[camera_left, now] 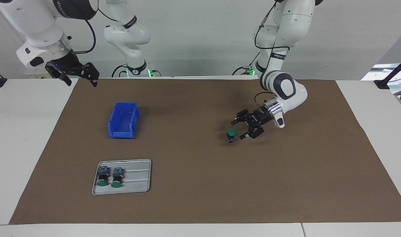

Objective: Place and press button with both arms
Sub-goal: 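Open the left gripper and lift it away from the button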

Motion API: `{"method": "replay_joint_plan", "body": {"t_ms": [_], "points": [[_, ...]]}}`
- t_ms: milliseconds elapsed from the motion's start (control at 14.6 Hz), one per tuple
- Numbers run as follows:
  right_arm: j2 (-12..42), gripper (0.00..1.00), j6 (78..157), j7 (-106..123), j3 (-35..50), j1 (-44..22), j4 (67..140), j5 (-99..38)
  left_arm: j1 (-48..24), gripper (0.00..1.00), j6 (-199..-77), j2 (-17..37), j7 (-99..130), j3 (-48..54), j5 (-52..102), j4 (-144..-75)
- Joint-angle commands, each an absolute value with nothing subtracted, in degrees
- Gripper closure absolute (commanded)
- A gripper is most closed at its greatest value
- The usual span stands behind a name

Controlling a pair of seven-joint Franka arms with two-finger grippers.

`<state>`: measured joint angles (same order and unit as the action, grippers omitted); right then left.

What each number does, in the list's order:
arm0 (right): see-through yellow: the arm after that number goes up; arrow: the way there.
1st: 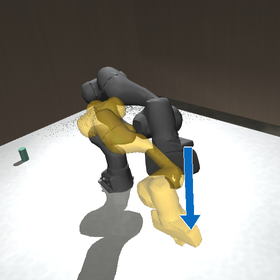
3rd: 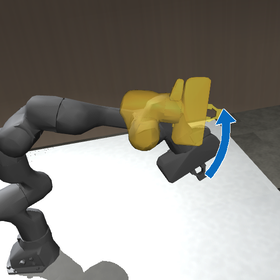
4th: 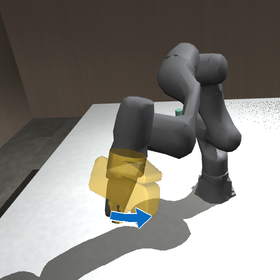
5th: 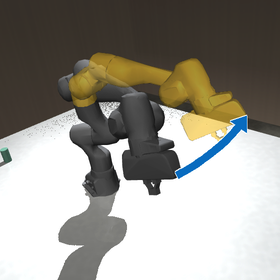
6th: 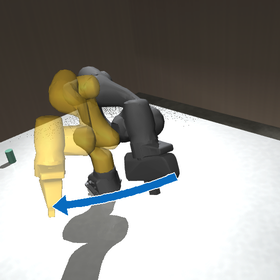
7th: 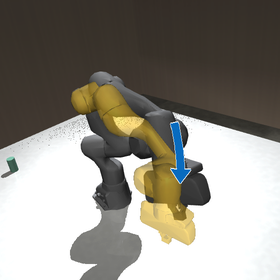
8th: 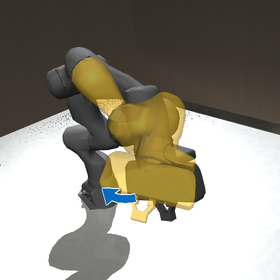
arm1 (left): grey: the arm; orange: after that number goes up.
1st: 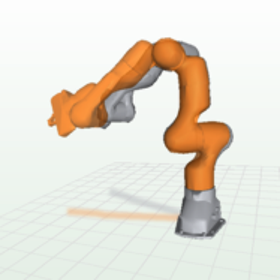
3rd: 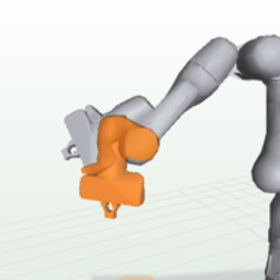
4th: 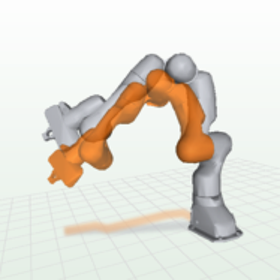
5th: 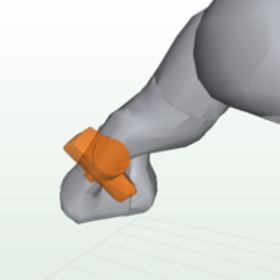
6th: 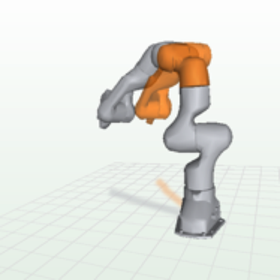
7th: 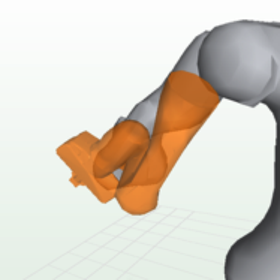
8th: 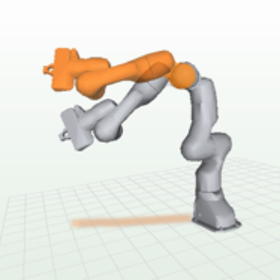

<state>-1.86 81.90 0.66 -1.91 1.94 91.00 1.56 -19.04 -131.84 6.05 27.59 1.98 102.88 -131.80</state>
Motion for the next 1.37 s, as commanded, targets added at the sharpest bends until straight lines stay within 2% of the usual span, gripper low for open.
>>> {"method": "replay_joint_plan", "body": {"t_ms": [0, 547, 1026, 1300], "points": [[-2.81, 0.01, 81.56, 1.93, -1.41, 2.64, 91.93, 1.67, -19.60, 0.00, -134.72, 2.03, 29.70, 1.49, 98.03, -133.86], [-2.90, 0.01, 81.56, 1.93, -1.41, 2.64, 91.93, 1.67, -18.46, 0.00, -134.04, -0.88, 39.80, 1.49, 68.68, -130.70], [-2.90, 0.01, 81.56, 1.93, -1.41, 2.64, 91.93, 1.67, -17.06, 0.00, -125.87, -0.79, 44.12, 1.49, 39.67, -120.69], [-2.90, 0.01, 81.56, 1.93, -1.41, 2.64, 91.93, 1.67, -19.15, 0.01, -124.72, 0.00, 43.94, 1.85, 22.17, -116.99]]}}
